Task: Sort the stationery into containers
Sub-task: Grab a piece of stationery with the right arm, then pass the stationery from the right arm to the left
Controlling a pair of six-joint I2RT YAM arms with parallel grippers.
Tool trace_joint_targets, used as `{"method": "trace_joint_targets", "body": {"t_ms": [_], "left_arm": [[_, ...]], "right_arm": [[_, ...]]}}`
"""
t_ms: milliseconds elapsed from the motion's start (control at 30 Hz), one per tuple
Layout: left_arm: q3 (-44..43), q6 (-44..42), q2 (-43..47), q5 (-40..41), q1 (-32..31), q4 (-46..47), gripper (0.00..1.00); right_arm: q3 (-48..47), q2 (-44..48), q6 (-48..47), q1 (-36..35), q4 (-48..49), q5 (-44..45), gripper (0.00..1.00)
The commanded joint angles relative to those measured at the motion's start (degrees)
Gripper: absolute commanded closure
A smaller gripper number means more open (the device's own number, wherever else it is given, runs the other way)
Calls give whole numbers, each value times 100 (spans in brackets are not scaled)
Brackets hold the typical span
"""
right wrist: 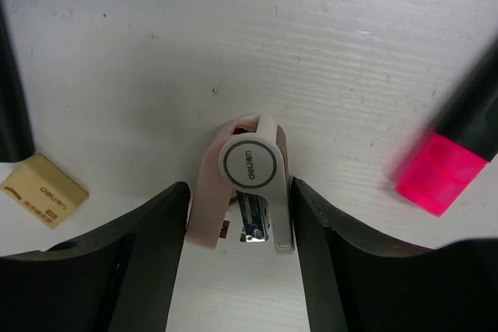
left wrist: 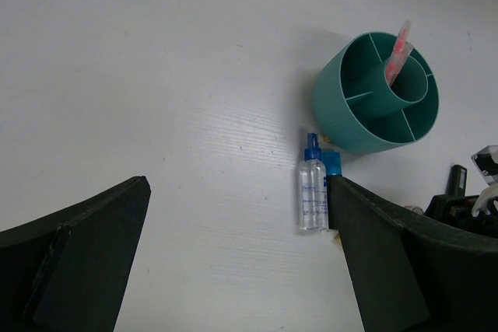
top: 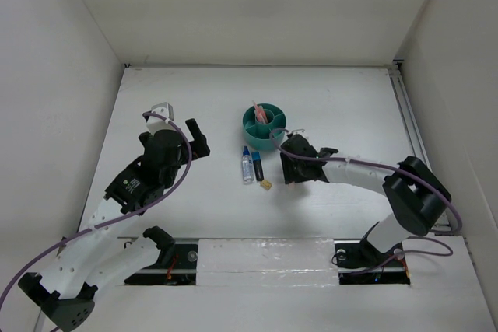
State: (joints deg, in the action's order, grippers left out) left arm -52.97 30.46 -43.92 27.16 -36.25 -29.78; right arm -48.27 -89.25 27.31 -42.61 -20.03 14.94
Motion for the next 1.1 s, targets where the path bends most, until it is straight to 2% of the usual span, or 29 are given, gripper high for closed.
{"method": "trace_joint_targets", "body": {"t_ms": [0, 133, 167, 233, 267, 333, 367, 467, 500, 600, 733, 867, 1000, 1067], "left_arm": [[-3, -66, 6, -9, 21, 157, 0], [-3, -66, 6, -9, 21, 157, 0], [-3, -66, 6, -9, 21, 157, 0], [-3, -66, 6, -9, 21, 157, 0], [-3, -66, 6, -9, 21, 157, 0], [-3, -66, 6, -61, 21, 157, 0], [-3, -66, 6, -61, 21, 157, 0], [-3, -5, 6, -184, 21, 157, 0], [-55, -5, 6, -289, 21, 157, 0], [-56, 109, -55, -1009, 21, 402, 0], [181, 407, -117, -2063, 21, 963, 0], [322, 733, -222, -3030, 21, 1492, 0], [375, 874, -292, -4101, 21, 1993, 0], [427, 1023, -292, -4314, 21, 2256, 0]], "right_arm": [[-148, -40, 117, -125, -159, 132, 40], [45, -40, 222, -125, -159, 53, 43], [46, -92, 222, -125, -107, 53, 52], [46, -92, 274, -125, -106, 53, 62], [46, -153, 275, -125, -106, 53, 74], [-6, -154, 275, -125, -159, 53, 86], [-7, -206, 353, -125, -229, 53, 100], [-68, 3, 232, -291, -229, 114, 100], [-121, 344, 118, -379, -151, 167, 100], [-121, 1074, -155, -773, 156, 351, 100], [395, 2645, -708, -1135, 1025, 413, 100], [1073, 3666, -1472, -1486, 2272, 290, 100], [1311, 4126, -1632, -1759, 2556, 290, 100], [1381, 4240, -1755, -1996, 2706, 343, 100]]}}
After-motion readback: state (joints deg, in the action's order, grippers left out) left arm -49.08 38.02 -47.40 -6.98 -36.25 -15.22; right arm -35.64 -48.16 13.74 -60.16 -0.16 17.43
